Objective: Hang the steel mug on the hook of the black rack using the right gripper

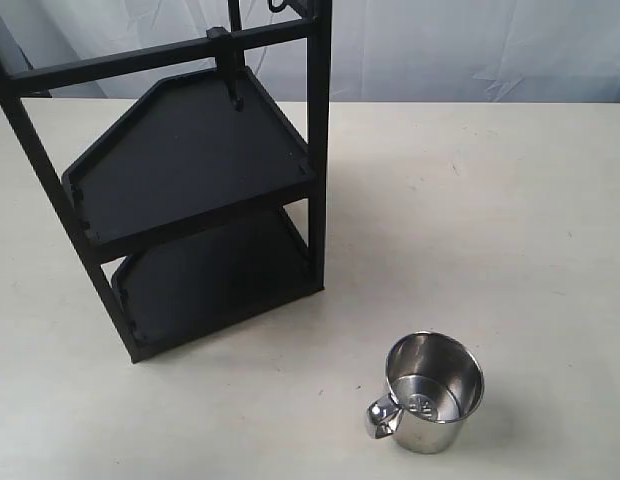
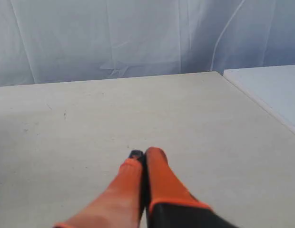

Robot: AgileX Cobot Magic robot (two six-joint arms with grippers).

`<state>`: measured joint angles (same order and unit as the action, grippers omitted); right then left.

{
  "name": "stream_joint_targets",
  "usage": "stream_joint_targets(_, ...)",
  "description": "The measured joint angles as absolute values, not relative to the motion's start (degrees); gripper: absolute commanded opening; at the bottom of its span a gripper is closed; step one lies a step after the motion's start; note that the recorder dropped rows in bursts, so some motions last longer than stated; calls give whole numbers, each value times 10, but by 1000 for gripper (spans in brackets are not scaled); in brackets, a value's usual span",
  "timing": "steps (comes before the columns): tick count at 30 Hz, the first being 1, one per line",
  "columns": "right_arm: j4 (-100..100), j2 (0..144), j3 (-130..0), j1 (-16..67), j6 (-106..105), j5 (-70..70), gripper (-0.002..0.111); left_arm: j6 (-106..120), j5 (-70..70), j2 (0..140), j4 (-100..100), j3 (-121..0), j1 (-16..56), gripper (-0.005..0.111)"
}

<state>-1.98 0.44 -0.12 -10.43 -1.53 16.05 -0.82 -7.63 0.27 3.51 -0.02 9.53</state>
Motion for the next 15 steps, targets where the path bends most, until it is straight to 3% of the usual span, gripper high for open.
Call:
stream_joint_targets(3,-69,4,-1,-104,0,145,3,-8,-76,3,35,0,95,2)
stream_joint_targets(10,-406,4,-1,-104,100,10,3,-8,-76,3,35,0,95,2)
stream_joint_targets(15,-456,4,-1,-104,106,-73,3,-8,-76,3,35,0,95,2)
